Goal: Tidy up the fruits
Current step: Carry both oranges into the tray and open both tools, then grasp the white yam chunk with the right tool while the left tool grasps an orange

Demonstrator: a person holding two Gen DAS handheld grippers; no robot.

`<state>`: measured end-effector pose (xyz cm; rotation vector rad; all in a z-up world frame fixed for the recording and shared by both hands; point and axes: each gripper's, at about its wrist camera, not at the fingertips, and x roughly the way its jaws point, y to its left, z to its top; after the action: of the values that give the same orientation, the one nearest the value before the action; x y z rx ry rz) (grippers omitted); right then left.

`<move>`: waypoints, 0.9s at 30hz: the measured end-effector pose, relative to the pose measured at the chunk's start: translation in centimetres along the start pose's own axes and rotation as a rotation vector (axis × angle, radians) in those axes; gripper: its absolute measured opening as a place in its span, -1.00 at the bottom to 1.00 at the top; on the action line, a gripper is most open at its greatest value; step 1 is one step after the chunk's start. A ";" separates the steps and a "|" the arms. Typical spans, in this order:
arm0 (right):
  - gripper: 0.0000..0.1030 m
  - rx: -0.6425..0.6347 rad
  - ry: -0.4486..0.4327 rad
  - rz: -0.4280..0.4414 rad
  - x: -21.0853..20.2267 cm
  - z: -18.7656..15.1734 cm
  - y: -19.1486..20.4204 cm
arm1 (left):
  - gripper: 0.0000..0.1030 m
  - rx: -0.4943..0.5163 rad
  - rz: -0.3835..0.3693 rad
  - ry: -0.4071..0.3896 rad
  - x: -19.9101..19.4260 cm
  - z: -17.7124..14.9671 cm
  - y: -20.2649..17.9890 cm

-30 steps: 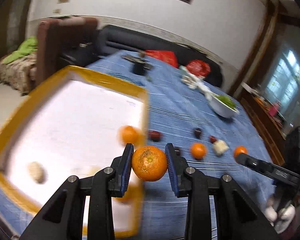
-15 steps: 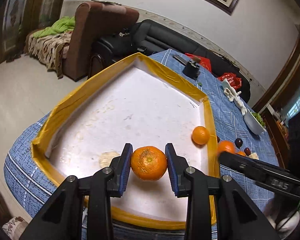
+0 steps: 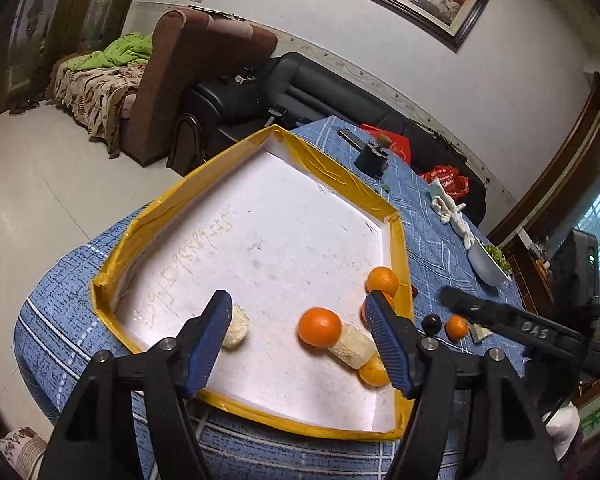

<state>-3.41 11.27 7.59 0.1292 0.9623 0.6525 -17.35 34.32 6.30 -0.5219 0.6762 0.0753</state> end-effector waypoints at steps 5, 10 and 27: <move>0.13 0.074 -0.072 -0.109 -4.8 -1.5 -6.1 | 0.47 0.050 -0.023 0.011 0.0 -0.7 -2.3; 0.15 0.206 -0.081 -0.203 -7.1 -3.5 -12.9 | 0.48 0.135 -0.054 0.047 0.7 -1.9 -6.0; 0.15 0.245 -0.103 -0.219 -8.5 -5.8 -16.8 | 0.70 0.333 -0.098 0.150 2.6 -5.0 -13.3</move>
<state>-3.68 -8.08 3.91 0.2681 0.9385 0.3224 -15.07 20.08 7.20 -0.2409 0.7906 -0.1681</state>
